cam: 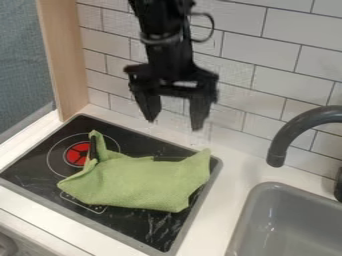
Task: Fold the cloth from the left side to right side
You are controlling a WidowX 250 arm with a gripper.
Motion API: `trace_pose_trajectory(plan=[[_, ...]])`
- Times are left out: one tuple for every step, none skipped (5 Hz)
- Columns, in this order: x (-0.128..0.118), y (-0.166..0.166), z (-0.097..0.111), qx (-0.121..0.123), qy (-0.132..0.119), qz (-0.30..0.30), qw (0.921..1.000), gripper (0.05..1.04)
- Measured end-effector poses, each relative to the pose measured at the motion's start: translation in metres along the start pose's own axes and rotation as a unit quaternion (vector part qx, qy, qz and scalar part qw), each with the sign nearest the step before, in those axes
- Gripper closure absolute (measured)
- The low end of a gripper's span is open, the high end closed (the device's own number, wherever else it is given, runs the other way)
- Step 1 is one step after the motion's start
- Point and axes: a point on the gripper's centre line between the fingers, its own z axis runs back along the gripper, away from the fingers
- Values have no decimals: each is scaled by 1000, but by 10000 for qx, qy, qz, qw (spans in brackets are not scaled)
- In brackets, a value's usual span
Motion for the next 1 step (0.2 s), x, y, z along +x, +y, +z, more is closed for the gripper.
trace_pose_trajectory(plan=[[0, 0, 1, -11, -16, 15, 10000, 84]])
